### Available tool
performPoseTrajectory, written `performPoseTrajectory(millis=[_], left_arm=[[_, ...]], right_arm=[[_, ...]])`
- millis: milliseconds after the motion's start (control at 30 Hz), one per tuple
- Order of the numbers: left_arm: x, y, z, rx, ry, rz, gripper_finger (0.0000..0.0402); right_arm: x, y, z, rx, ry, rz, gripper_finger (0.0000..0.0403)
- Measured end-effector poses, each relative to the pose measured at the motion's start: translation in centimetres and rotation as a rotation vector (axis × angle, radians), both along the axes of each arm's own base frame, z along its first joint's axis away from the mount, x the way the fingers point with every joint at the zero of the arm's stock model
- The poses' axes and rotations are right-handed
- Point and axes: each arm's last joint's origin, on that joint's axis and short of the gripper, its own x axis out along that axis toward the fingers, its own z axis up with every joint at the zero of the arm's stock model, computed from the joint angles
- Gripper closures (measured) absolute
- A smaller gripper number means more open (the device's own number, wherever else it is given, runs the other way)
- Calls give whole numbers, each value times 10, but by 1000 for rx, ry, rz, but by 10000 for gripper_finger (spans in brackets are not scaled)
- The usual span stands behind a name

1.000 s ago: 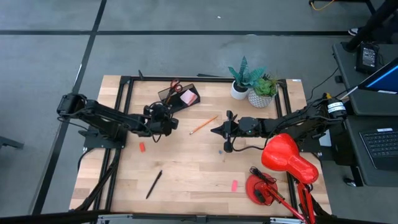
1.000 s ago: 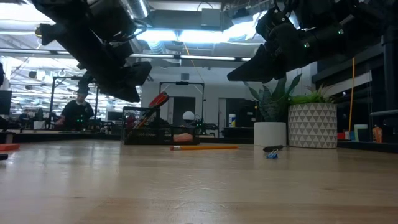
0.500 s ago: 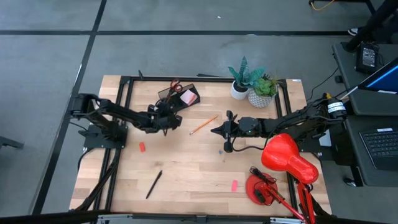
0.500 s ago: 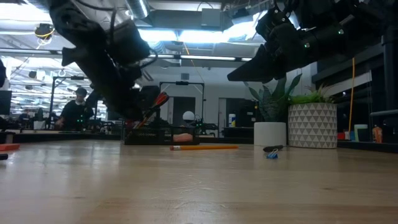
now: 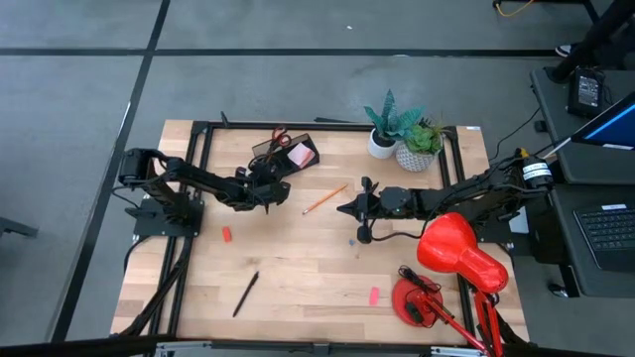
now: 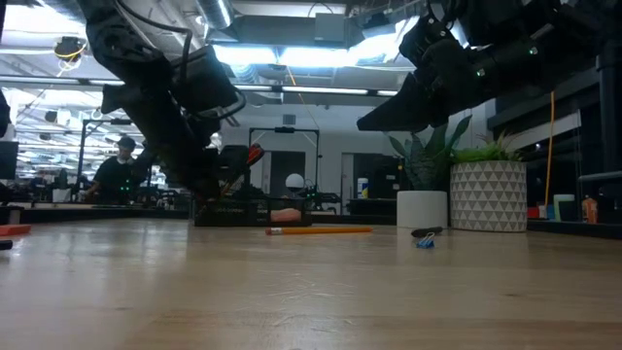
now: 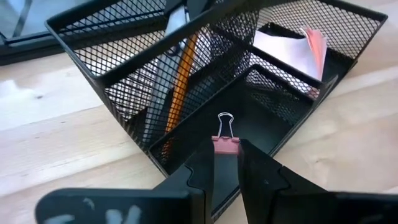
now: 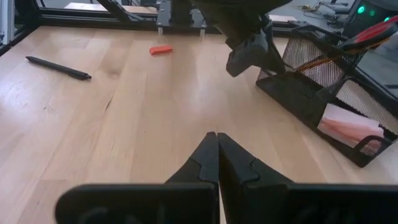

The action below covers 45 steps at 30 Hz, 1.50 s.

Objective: Pick and place office supplies into organizer
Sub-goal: Put the pink binder clip into the desk organizer, then put the top pen into the desk organizer

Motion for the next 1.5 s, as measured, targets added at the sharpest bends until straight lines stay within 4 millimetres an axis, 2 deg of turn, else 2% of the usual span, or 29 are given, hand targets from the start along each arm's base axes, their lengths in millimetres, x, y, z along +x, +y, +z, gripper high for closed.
performPoseTrajectory(millis=[267, 633, 800, 1033, 1267, 1500], left_arm=[[0, 0, 0, 4, -7, 9, 349], [0, 1, 1, 17, -34, 41, 299], [0, 1, 1, 23, -32, 43, 289], [5, -8, 4, 57, 8, -58, 295], [10, -29, 24, 135, 23, -240, 305], [4, -50, 51, 228, 68, -411, 320]], right_arm=[[0, 0, 0, 6, 2, -2, 402], [0, 0, 0, 6, 2, -2, 402], [0, 0, 0, 7, 2, -3, 402], [0, 0, -1, 12, 6, -4, 402], [-1, 0, -3, 30, 27, -10, 402], [-1, 0, -3, 32, 34, -12, 402]])
